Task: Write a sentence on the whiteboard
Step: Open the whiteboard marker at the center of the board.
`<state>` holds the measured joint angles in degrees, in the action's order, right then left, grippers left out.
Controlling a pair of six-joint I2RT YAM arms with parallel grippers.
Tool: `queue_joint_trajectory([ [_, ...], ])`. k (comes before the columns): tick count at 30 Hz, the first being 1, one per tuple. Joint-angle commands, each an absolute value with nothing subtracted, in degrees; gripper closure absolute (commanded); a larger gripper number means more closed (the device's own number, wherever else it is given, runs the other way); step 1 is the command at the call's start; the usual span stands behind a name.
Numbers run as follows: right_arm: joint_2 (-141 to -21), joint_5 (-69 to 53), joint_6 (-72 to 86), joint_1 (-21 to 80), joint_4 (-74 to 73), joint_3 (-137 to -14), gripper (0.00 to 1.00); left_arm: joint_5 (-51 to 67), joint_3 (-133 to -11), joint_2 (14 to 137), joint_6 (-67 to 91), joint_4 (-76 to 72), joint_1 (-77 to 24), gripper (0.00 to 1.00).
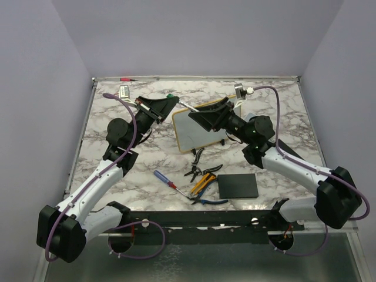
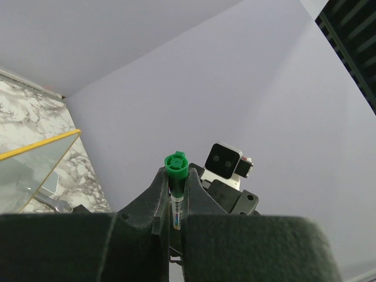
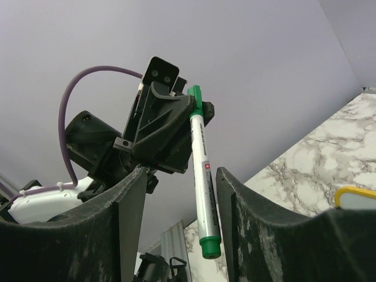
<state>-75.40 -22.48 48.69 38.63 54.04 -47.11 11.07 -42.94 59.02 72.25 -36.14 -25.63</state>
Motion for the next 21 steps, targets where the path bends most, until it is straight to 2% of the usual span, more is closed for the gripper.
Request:
queue_joint_trajectory([
  [1,-76.81,-20.74,48.40,39.49,53.24,-49.92,0.47,10.15,-42.01,58.08,72.47,-37.97,-25.80,1.00],
  [4,-77.40,-20.62,48.35,39.54,53.41,-50.05,0.53,10.26,-42.08,58.10,72.03,-37.97,-25.76,1.00],
  [10,-78.31,-20.23,48.86,39.49,54.15,-50.53,0.54,10.48,-41.84,58.60,72.07,-37.97,-25.76,1.00],
  [15,-78.87,-19.75,49.14,39.50,55.03,-50.70,0.61,10.65,-41.75,58.62,71.94,-37.97,-25.75,1.00],
  [21,-79.52,-19.71,49.66,39.52,56.30,-50.82,0.61,10.79,-41.49,58.53,71.90,-37.97,-25.77,1.00],
])
